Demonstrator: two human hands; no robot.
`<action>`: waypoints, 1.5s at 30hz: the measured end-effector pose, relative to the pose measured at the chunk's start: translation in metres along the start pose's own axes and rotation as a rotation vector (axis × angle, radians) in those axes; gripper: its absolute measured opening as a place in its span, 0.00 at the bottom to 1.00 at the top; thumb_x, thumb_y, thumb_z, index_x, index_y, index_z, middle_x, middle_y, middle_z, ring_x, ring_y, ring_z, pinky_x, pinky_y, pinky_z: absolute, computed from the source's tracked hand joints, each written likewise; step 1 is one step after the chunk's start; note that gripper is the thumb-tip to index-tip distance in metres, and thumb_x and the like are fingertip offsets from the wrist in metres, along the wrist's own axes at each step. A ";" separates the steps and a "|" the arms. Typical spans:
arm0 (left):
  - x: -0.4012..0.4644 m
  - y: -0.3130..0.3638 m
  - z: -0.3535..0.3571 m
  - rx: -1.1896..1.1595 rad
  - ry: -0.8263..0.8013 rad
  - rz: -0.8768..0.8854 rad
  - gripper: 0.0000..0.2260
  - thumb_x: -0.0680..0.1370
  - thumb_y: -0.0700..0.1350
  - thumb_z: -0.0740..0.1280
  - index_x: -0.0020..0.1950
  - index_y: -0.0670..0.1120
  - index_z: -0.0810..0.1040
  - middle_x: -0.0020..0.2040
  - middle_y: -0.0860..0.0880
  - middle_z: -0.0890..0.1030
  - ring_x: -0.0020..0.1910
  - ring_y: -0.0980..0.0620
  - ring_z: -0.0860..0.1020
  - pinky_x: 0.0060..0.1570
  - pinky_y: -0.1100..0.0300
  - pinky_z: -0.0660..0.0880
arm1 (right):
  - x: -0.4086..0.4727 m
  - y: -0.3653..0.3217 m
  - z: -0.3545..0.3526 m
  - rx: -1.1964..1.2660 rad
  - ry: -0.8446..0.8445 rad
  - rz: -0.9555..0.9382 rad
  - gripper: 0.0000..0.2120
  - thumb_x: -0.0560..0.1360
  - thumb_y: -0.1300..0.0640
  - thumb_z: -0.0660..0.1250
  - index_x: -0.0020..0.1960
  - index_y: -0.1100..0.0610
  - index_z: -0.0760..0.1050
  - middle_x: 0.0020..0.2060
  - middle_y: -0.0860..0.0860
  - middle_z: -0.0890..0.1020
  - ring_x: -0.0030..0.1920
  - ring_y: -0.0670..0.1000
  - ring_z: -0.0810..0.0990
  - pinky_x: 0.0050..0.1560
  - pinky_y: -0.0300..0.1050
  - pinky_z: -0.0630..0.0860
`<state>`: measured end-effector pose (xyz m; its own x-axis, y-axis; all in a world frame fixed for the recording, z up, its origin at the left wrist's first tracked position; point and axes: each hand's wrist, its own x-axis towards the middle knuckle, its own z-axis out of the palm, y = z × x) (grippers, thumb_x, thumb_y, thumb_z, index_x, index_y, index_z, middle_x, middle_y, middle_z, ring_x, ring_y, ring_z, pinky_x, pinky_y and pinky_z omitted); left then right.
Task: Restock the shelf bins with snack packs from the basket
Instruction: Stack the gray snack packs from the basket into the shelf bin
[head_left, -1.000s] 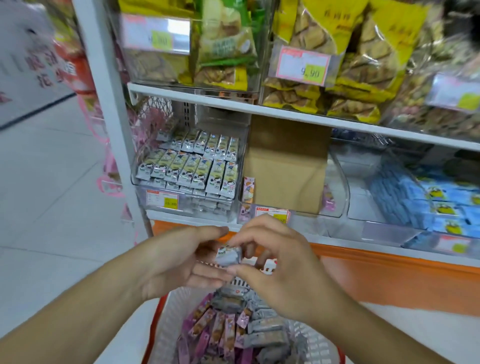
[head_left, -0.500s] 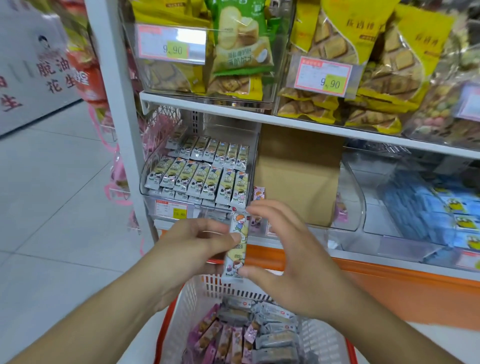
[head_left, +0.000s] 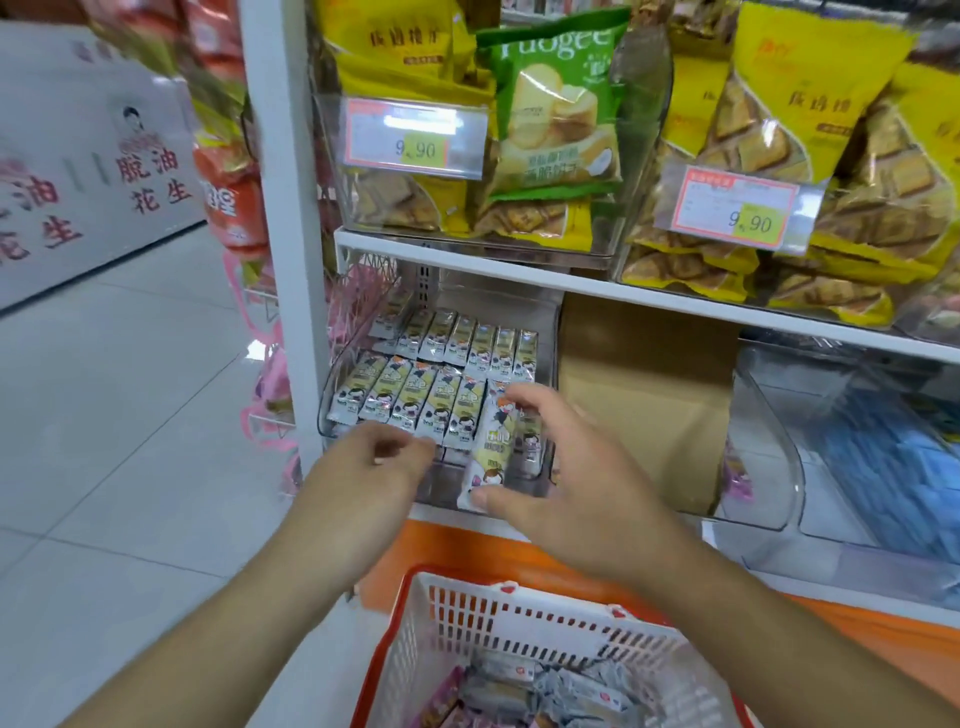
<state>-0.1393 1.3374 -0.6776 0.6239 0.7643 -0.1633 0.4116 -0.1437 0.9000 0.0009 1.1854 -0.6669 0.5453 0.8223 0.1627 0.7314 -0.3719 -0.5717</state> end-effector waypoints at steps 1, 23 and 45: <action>0.007 -0.002 -0.007 0.177 0.096 0.039 0.19 0.81 0.56 0.68 0.69 0.50 0.76 0.67 0.52 0.78 0.64 0.50 0.77 0.67 0.49 0.73 | 0.019 -0.002 0.000 -0.013 0.007 0.004 0.41 0.70 0.35 0.78 0.77 0.37 0.61 0.72 0.35 0.69 0.70 0.40 0.68 0.66 0.42 0.68; 0.056 -0.047 -0.016 0.191 0.064 -0.085 0.19 0.78 0.52 0.67 0.67 0.53 0.65 0.69 0.50 0.63 0.65 0.45 0.73 0.65 0.47 0.73 | 0.254 0.000 0.055 -0.078 -0.114 0.154 0.37 0.74 0.38 0.76 0.77 0.46 0.67 0.72 0.48 0.75 0.59 0.49 0.76 0.56 0.44 0.72; -0.010 -0.081 0.034 0.572 -0.129 -0.141 0.32 0.77 0.53 0.67 0.74 0.41 0.58 0.67 0.38 0.70 0.65 0.34 0.74 0.61 0.44 0.74 | -0.059 0.045 0.033 0.233 0.037 0.033 0.17 0.76 0.68 0.68 0.57 0.48 0.80 0.55 0.44 0.80 0.55 0.50 0.79 0.55 0.45 0.75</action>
<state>-0.1565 1.3203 -0.7629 0.5985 0.7229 -0.3452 0.7658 -0.3897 0.5116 -0.0114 1.1343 -0.7288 0.5851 0.7936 0.1672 0.6005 -0.2853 -0.7470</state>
